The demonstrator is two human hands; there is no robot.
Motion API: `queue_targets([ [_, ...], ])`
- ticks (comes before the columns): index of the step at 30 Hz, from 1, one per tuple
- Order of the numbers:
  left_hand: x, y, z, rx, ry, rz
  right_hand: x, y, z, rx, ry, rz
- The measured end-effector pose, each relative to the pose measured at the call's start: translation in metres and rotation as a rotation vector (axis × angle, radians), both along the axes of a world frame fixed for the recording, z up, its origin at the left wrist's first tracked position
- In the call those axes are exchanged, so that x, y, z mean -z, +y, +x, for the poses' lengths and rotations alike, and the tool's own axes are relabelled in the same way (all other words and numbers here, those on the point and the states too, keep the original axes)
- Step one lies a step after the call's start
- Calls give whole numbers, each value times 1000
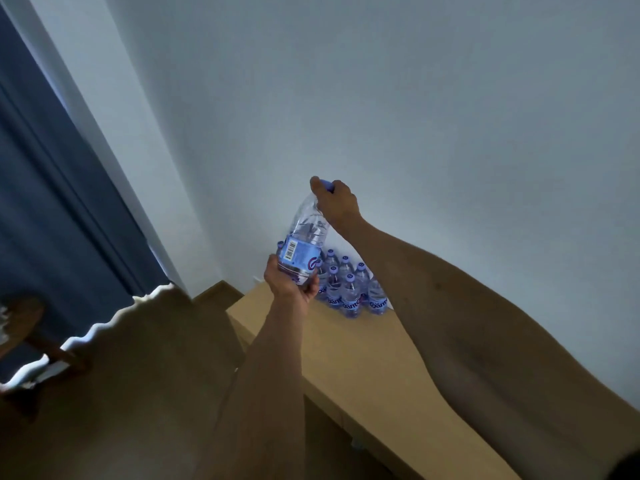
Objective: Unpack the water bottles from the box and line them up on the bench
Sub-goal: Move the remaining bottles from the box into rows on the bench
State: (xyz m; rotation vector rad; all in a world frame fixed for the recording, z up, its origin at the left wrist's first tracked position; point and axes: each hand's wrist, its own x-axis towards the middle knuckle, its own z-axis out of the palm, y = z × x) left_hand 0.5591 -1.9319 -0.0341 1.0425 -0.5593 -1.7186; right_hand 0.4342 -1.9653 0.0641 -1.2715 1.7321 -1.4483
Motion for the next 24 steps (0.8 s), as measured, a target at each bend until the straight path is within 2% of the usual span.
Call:
queue_targets([
  [2, 1, -9, 5, 95, -36, 21, -8, -6, 9, -114, -262, 20],
  [3, 1, -14, 8, 143, -46, 24, -11, -10, 12, -138, -319, 19],
  [5, 0, -26, 11, 213, -52, 4, -12, -21, 12, -87, -234, -16],
  [8, -5, -45, 11, 250, -86, -59, -5, -35, 8, 123, -12, -77],
  [11, -7, -64, 15, 283, -124, -59, 3, -51, 7, 253, 96, -20],
  [13, -4, -75, 20, 341, -141, -30, 6, -64, 9, 262, 90, 34],
  [18, 7, -108, 31, 483, -159, 23, 11, -85, 17, 239, -126, 75],
  [22, 16, -133, 39, 621, -166, 53, 23, -99, 22, 359, -146, 73],
  [24, 18, -143, 39, 671, -183, 41, 33, -100, 22, 441, -96, 55],
])
